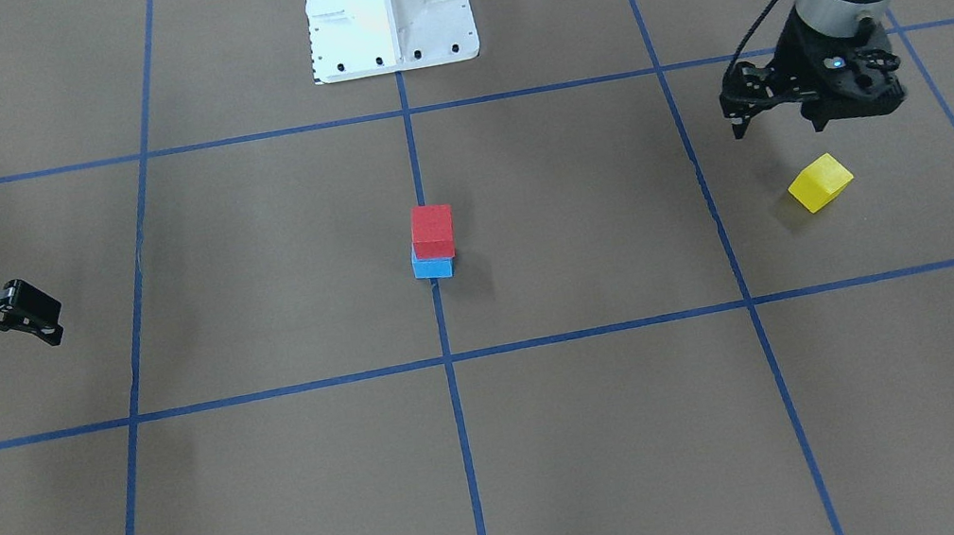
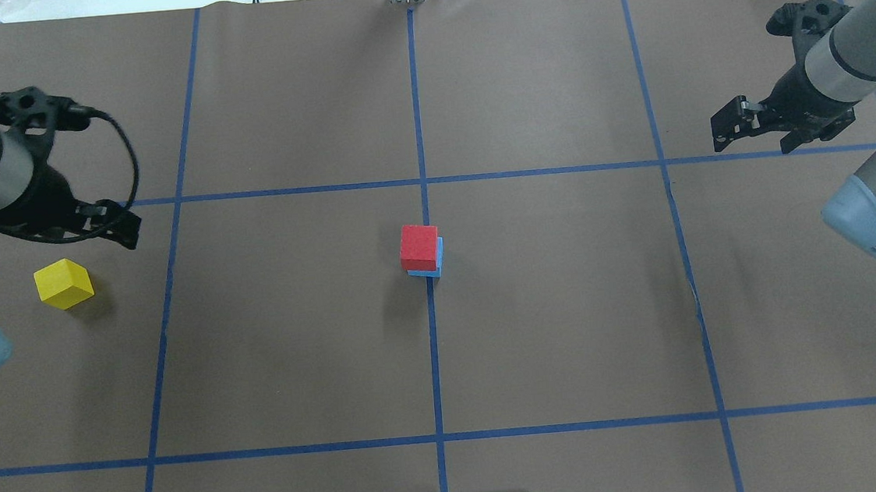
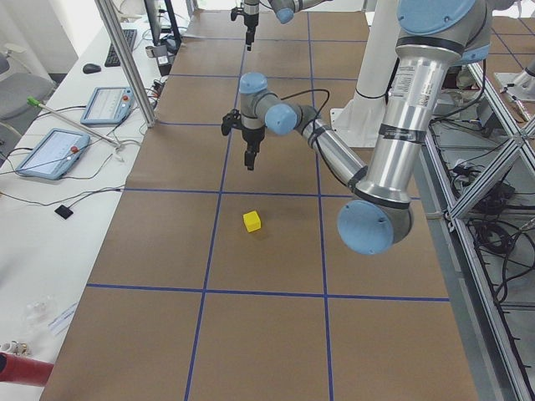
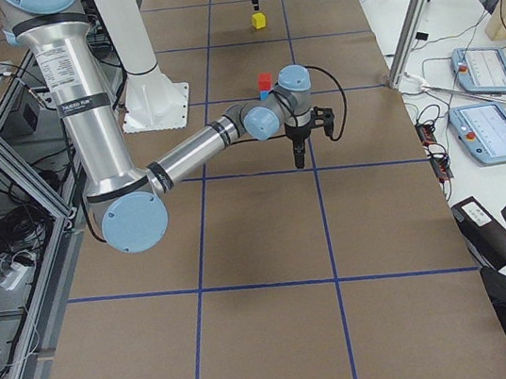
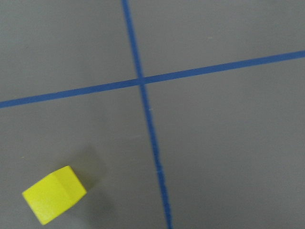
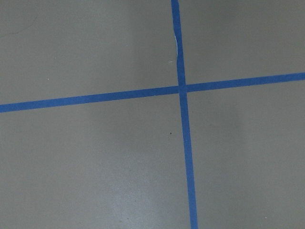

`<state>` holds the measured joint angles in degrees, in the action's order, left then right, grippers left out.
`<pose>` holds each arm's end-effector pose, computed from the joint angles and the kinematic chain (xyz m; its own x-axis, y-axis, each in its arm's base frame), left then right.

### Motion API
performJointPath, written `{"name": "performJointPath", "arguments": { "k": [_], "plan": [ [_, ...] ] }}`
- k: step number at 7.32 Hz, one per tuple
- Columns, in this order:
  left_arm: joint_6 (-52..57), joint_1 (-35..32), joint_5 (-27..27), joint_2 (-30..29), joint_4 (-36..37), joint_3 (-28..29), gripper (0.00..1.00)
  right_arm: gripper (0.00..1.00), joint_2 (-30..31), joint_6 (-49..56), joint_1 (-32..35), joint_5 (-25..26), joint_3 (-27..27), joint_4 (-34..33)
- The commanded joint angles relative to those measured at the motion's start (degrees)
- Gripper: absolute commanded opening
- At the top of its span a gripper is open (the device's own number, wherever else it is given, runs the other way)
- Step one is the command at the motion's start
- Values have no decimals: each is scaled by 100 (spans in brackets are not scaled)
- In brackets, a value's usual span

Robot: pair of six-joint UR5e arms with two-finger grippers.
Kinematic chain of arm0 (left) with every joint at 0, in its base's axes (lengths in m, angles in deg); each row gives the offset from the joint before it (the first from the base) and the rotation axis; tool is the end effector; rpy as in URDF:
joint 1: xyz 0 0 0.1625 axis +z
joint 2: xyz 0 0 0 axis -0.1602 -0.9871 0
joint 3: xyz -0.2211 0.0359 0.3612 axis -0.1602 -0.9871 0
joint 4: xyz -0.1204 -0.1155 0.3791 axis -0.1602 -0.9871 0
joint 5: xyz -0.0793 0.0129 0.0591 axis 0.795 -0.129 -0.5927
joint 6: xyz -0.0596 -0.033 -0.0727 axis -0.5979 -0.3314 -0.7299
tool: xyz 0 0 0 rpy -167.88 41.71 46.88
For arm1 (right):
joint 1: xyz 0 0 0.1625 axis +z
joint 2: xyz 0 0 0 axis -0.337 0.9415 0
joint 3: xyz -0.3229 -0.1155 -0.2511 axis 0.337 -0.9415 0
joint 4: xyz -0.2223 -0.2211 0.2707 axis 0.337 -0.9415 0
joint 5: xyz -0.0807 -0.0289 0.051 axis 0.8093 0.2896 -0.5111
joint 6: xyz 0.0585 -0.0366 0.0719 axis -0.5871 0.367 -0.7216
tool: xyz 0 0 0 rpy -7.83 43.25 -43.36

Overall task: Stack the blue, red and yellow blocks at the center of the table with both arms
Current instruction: 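Move the left gripper back to the yellow cube and close on it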

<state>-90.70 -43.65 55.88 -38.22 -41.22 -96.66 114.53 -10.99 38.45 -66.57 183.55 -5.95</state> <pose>0.2466 -0.4618 0.4071 0.7266 0.0661 -0.6839 -0.0085 0.9961 0.0873 -0.2341 -0.5245 0.4274 0.6948 0.1112 0.7106 -0.1390 0.9901 -0.0190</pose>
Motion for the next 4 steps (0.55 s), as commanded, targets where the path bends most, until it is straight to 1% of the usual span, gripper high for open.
{"name": "performJointPath", "arguments": {
  "k": [1,2,3,4],
  "plan": [
    [-1498,-83,60,369,-1616,1250,99,100,-2,-3,4,-1,2,7],
    [-2018,-66,60,359,-2128,1718,99,100,-2,-3,-5,-1,2,7],
    [-2136,-57,69,342,-2307,1914,99,100,-2,-3,4,-1,19,7],
    [-2216,-48,69,342,-2309,1933,99,100,-2,-3,4,-1,28,7]
  ]
}}
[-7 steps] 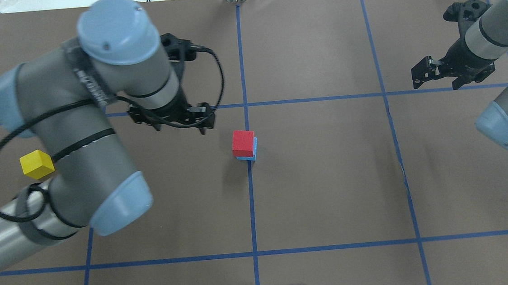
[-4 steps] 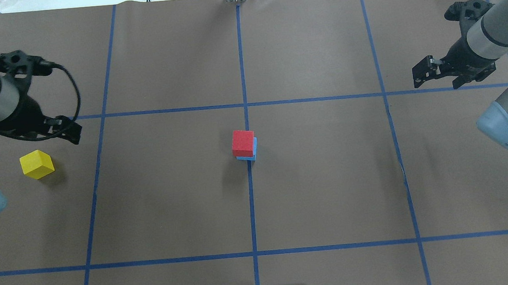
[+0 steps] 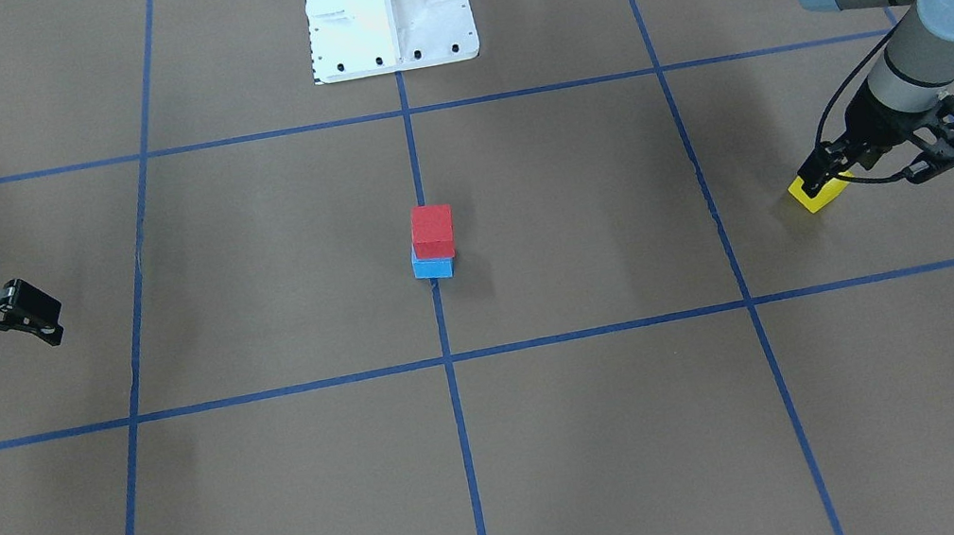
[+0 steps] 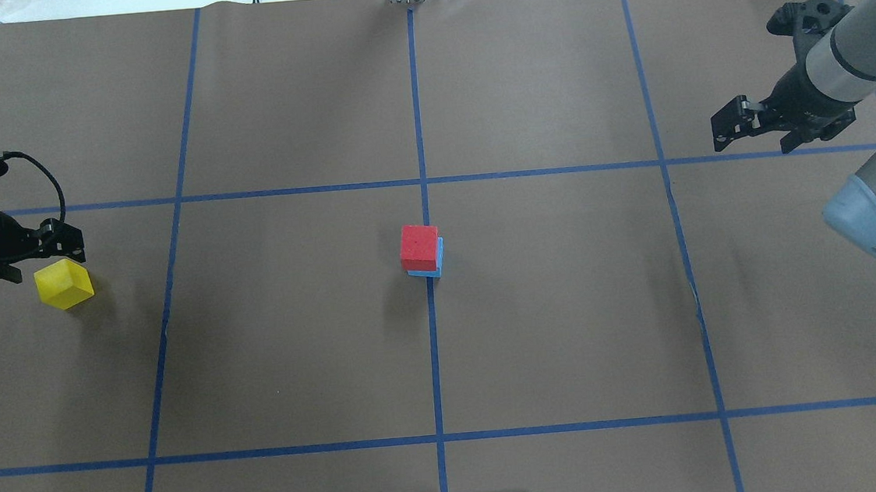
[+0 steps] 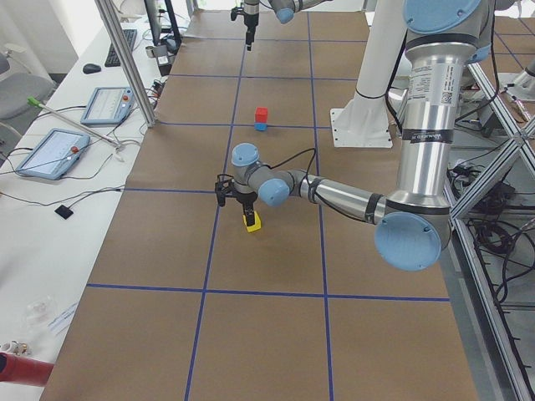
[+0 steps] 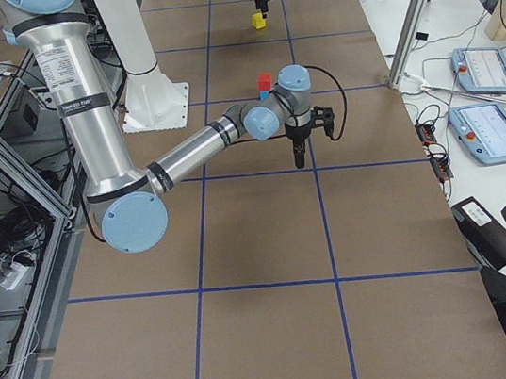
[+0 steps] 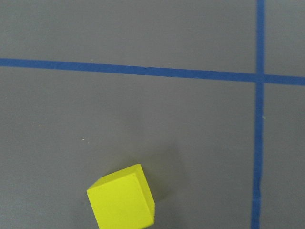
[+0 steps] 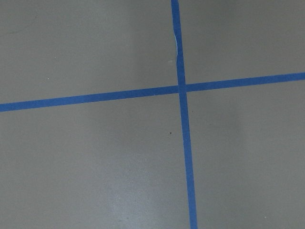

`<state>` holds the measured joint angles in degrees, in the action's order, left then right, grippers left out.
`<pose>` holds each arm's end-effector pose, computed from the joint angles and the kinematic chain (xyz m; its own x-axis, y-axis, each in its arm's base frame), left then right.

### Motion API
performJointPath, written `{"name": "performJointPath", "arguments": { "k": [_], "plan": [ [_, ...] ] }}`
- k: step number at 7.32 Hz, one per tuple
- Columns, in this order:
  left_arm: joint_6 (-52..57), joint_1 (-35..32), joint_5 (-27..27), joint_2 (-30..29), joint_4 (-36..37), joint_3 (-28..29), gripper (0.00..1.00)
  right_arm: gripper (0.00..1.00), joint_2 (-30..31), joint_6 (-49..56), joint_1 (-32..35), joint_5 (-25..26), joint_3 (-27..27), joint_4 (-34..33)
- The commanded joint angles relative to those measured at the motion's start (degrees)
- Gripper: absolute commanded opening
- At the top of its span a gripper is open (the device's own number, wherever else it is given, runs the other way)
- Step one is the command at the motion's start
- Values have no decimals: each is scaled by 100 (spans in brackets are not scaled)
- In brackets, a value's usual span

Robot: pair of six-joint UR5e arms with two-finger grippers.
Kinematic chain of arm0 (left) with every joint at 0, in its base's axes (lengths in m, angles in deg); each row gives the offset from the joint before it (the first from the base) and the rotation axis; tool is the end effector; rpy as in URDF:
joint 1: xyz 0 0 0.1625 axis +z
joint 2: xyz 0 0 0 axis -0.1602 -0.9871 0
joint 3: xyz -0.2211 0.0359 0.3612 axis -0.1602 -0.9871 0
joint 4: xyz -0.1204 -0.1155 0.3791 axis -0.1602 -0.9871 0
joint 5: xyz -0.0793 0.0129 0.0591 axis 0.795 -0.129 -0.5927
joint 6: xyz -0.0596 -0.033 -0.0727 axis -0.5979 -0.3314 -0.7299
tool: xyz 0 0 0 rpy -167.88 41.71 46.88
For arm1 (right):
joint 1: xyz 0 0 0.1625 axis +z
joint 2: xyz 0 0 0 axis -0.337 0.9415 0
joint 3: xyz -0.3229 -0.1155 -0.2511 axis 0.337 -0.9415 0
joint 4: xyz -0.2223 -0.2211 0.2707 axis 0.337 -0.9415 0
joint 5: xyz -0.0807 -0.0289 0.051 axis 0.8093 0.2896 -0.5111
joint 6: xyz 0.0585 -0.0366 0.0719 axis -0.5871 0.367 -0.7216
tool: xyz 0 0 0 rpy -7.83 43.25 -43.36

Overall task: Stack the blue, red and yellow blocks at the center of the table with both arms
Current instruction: 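Move the left gripper back to the yellow cube and close on it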

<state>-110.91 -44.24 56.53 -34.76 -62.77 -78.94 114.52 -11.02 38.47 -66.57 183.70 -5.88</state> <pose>0.2559 -0.4816 0.5438 0.6758 -0.2853 -0.6796 0.2452 0.9565 -0.1577 -0.2338 -0.5243 0.4259 0.6931 0.1095 0.7124 -0.1397 0.9901 -0.0163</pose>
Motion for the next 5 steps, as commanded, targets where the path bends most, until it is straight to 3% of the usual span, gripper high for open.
{"name": "performJointPath", "arguments": {
  "k": [1,4,5],
  "plan": [
    [-317,11,4,-13,-162,197,99,100,0,0,3,0,4,0],
    [-511,29,4,-180,-180,478,95,100,0,0,-6,0,4,0],
    [-546,29,12,-180,-171,435,66,100,0,0,-6,-9,4,0]
  ]
}}
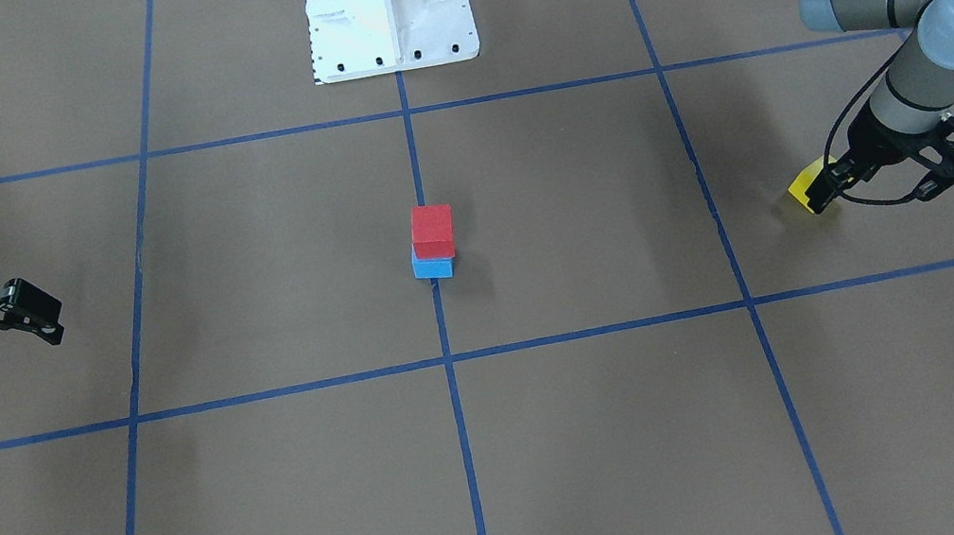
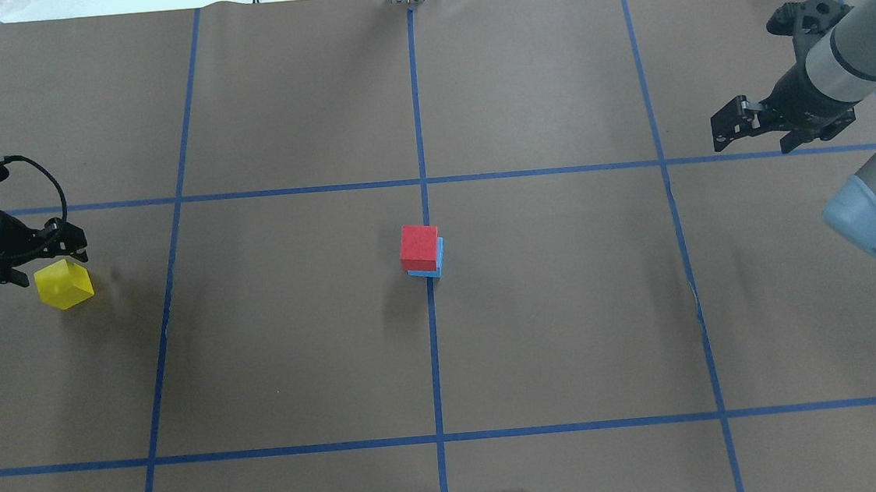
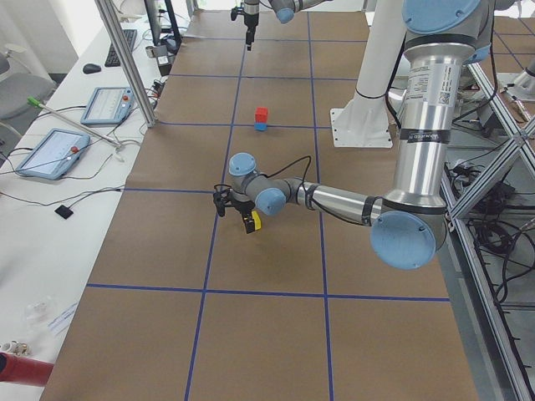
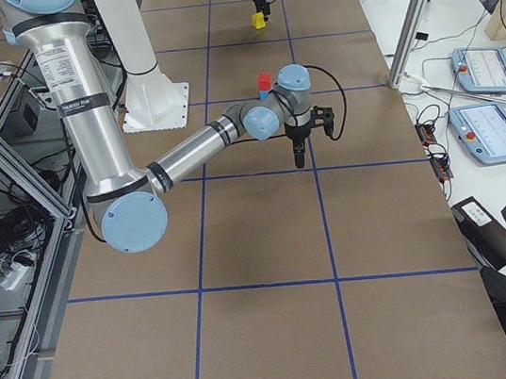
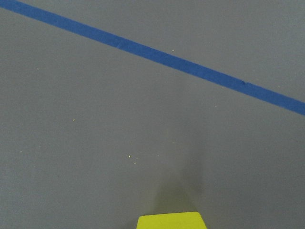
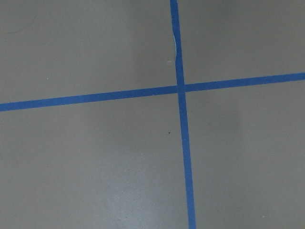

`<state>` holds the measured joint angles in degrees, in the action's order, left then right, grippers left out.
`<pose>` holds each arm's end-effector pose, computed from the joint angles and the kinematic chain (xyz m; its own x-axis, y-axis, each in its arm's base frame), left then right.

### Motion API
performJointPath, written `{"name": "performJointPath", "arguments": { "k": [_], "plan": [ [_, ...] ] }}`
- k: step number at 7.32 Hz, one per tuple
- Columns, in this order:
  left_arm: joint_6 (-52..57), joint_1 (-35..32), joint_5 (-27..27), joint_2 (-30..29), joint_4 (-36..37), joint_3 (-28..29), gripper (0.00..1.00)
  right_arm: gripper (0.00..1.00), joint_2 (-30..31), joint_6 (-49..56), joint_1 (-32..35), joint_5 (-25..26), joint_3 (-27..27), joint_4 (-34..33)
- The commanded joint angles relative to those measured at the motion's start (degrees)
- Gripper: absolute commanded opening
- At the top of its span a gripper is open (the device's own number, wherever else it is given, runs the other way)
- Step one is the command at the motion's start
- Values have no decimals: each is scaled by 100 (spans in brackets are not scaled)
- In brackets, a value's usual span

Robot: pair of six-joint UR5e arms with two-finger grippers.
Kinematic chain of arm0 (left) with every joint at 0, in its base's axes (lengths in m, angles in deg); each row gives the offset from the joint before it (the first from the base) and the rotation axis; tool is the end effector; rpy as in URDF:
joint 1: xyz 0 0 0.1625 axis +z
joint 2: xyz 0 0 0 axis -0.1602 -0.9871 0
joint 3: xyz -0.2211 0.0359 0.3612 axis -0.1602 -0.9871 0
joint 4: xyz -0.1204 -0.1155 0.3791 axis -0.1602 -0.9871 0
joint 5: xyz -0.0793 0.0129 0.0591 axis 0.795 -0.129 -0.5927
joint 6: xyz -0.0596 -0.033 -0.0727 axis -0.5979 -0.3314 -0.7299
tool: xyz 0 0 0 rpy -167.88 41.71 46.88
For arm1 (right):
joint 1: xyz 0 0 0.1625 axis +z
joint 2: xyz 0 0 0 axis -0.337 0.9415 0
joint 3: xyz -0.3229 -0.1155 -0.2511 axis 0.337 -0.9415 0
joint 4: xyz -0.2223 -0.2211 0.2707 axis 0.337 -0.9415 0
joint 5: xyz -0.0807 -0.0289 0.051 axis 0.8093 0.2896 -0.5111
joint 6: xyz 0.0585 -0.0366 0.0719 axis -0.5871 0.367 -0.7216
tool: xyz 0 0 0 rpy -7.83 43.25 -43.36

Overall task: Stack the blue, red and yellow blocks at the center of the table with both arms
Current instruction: 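Move the left gripper back to the yellow cube and close on it, then lift the yellow cube with the left gripper and carry it above the red cube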

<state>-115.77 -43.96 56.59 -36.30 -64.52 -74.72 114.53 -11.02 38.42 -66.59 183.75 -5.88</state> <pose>0.2664 -0.4911 0.5633 0.6606 -0.3707 -0.6529 0.2985 0.9276 -0.2246 -0.2341 -0.5240 0.4256 0.6928 0.1085 0.7129 -0.1387 0.9902 -0.0160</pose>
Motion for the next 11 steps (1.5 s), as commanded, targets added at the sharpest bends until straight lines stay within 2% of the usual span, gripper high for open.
{"name": "performJointPath", "arguments": {
  "k": [1,2,3,4,5,6,7,9,11],
  "plan": [
    [-174,1,294,-26,4,4,1,100,-1,0,-1,-7,-1,0],
    [-202,1,906,-86,30,30,0,100,-10,0,-1,-7,8,0],
    [-402,1,1103,-157,73,-75,0,100,-10,0,-1,-42,8,0],
    [-917,1,1279,-540,552,-633,0,100,-19,-9,7,-112,8,0],
    [-992,1,1264,-1553,1880,-1064,0,100,-19,0,16,-121,0,0],
    [-976,62,1237,-2590,2711,-1147,0,100,-19,0,34,-121,-1,0],
    [-949,463,985,-3184,2772,-1131,0,100,-19,0,42,-130,-1,0],
    [-511,1324,-304,-4152,2807,-641,0,100,7,26,78,-200,-1,0],
    [-97,1573,-398,-4927,2816,612,0,100,7,9,69,-200,-44,0]
  ]
}}
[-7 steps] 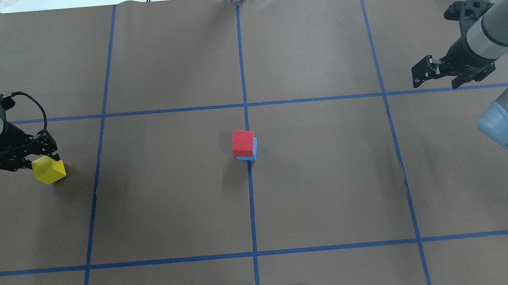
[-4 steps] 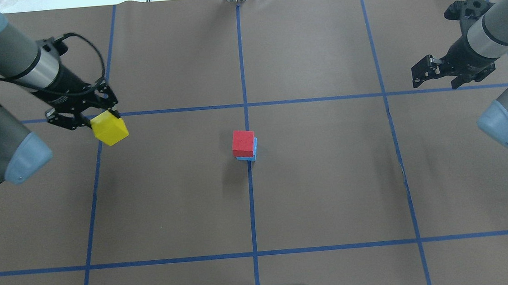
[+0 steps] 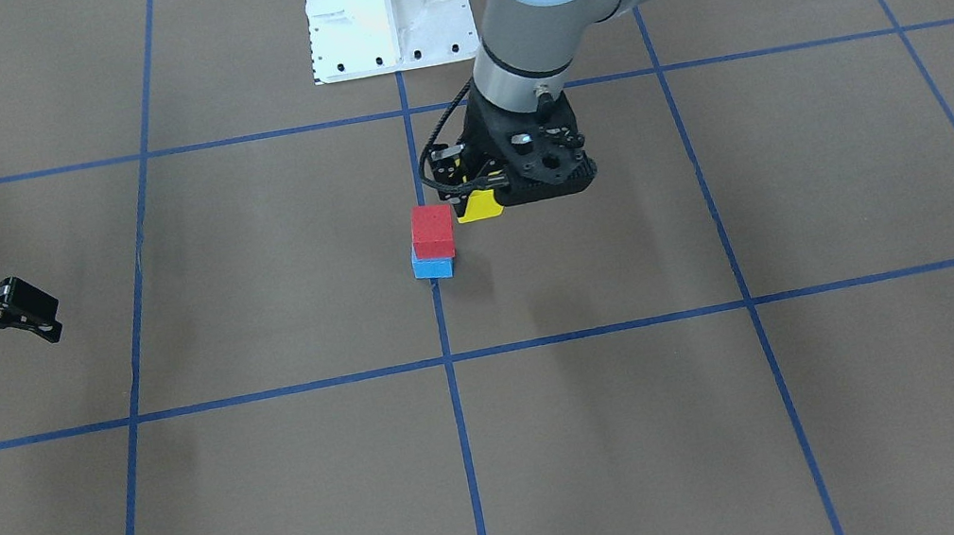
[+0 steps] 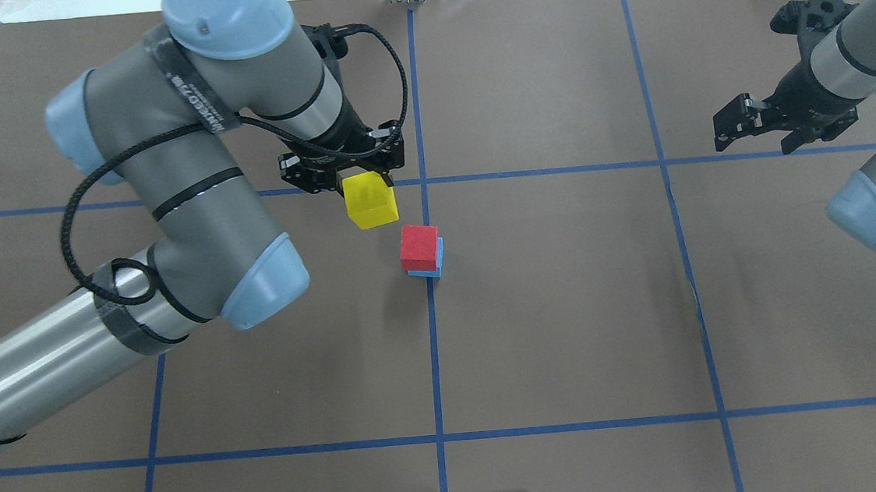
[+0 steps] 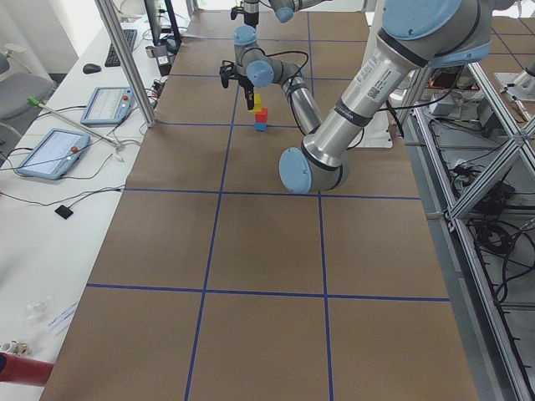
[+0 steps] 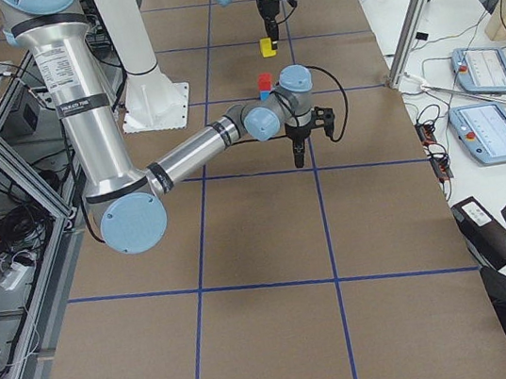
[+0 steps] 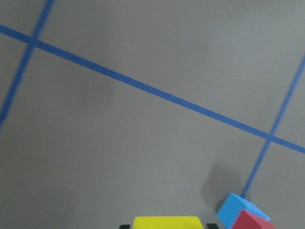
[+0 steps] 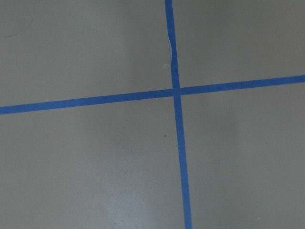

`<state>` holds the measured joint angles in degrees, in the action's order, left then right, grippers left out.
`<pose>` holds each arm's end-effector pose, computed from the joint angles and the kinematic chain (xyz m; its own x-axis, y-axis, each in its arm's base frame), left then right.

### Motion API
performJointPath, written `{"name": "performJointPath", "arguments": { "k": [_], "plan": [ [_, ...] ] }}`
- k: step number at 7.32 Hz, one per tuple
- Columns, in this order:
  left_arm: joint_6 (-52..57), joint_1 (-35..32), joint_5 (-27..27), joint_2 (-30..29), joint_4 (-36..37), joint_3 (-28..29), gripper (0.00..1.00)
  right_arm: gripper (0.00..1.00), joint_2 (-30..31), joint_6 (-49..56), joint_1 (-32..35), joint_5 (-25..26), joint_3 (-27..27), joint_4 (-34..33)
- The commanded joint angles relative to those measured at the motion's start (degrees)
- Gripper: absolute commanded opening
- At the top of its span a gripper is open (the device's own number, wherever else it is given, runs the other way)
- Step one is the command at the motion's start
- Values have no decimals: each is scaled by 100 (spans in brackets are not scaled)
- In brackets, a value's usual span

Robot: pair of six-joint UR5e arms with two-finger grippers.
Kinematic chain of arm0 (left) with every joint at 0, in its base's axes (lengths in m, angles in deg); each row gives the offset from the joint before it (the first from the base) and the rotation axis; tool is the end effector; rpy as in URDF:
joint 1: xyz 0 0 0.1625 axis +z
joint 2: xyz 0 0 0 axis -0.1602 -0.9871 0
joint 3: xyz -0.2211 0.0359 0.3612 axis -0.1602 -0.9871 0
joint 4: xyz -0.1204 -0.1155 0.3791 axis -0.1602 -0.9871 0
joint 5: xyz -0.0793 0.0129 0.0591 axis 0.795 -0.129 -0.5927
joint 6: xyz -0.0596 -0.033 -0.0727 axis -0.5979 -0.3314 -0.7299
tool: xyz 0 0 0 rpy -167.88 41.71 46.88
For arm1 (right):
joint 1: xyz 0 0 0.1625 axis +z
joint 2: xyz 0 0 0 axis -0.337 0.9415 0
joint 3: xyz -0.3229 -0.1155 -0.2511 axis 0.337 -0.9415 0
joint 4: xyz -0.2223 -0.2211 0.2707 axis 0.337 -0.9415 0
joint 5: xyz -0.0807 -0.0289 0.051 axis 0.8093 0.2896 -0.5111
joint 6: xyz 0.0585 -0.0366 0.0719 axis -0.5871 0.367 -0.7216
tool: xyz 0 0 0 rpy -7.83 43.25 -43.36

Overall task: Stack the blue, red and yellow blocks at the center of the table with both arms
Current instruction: 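Lift the yellow cube with the left gripper and carry it above the red cube, then lower the yellow cube onto the red cube and open the left gripper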

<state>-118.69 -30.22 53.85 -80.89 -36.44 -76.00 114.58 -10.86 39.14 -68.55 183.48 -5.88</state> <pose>0.4814 -0.5063 0.1120 0.5598 -0.1067 -0.8217 0.1031 0.9929 -0.0586 -0.2297 -0.5249 0.4267 0.6782 0.1160 0.7256 -0.1304 0.9908 -0.0365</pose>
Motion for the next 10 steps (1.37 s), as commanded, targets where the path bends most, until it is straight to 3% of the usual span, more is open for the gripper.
{"name": "performJointPath", "arguments": {
  "k": [1,3,4,10],
  "plan": [
    [195,243,-115,-628,26,885,0,100,2,-8,-3,-13,-18,0],
    [369,252,-115,-769,105,1149,0,100,11,-16,-3,-13,-27,-9],
    [519,252,-115,-770,366,1116,0,100,11,-16,-3,-13,-35,-9],
    [476,498,-141,-761,395,1168,0,100,11,-16,-12,-13,-44,-9]
  ]
}}
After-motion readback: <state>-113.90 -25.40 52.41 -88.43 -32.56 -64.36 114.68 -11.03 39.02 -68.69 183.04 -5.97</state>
